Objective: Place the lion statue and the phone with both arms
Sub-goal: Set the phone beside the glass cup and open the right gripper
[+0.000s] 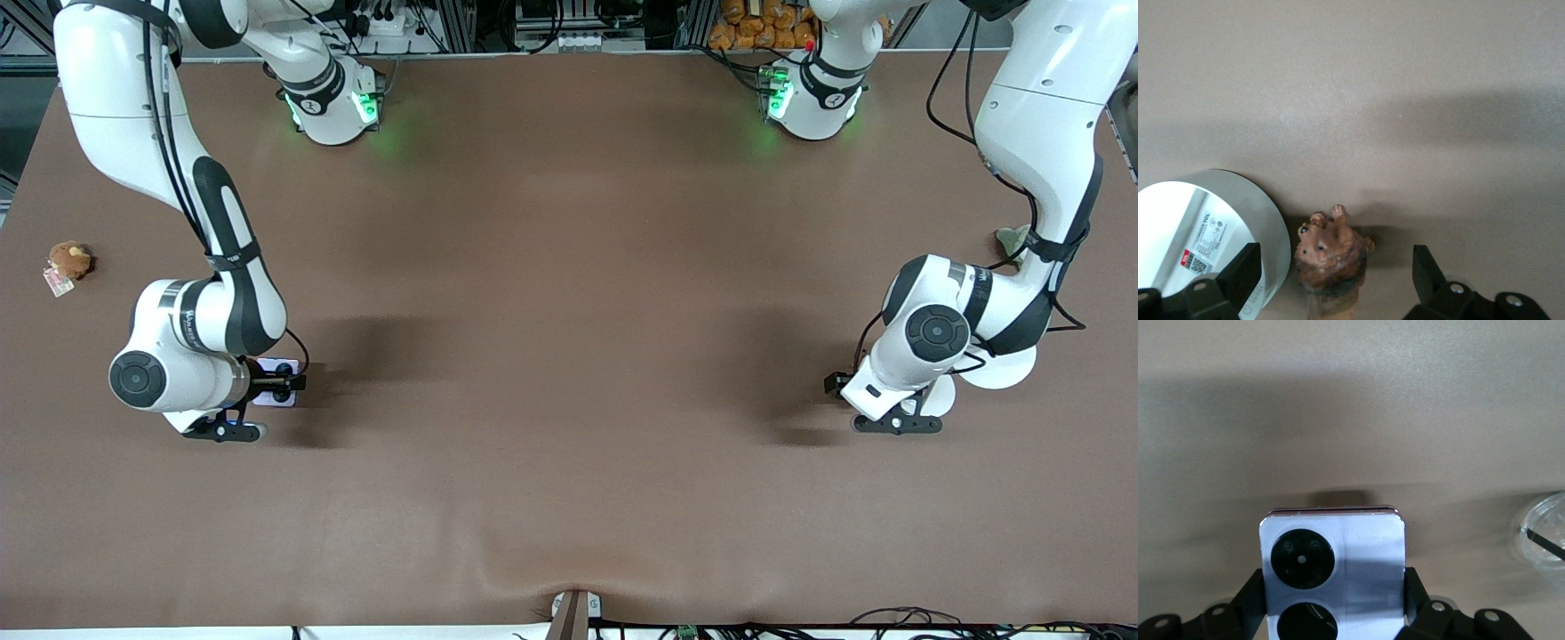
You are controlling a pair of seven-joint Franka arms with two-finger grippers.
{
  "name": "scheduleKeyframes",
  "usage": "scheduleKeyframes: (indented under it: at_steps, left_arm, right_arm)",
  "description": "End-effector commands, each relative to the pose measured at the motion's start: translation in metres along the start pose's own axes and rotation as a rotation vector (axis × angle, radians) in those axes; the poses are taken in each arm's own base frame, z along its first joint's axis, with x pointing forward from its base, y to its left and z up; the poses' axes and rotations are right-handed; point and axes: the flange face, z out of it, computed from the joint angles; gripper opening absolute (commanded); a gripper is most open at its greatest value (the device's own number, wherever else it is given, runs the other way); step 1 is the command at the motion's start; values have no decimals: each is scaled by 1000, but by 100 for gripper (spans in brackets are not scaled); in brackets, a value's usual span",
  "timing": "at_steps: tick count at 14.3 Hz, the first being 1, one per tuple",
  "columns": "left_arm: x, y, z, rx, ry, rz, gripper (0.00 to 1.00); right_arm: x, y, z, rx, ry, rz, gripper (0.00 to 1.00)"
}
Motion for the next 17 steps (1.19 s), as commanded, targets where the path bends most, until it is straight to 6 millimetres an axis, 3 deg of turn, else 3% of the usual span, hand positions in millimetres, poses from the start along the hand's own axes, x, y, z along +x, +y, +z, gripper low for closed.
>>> scheduleKeyframes:
  at_steps: [1, 3, 7, 10, 17]
  left_arm:
    - [-5, -3, -24, 43, 9, 2, 100]
    - [-6, -4, -35, 63, -1, -5, 100]
    - [-8, 12, -63, 90, -12, 7, 100]
    - [-9, 20, -86, 105, -3, 18, 100]
    - [-10, 40, -114, 94, 18, 20, 100]
  right_arm:
    - [-8, 6, 13, 7, 15, -12, 61]
    - [-8, 8, 14, 7, 16, -30, 67]
    - [-8, 18, 15, 10, 17, -29, 72]
    - [-8, 17, 16, 11, 17, -34, 100]
    - [-7, 13, 8, 11, 18, -67, 100]
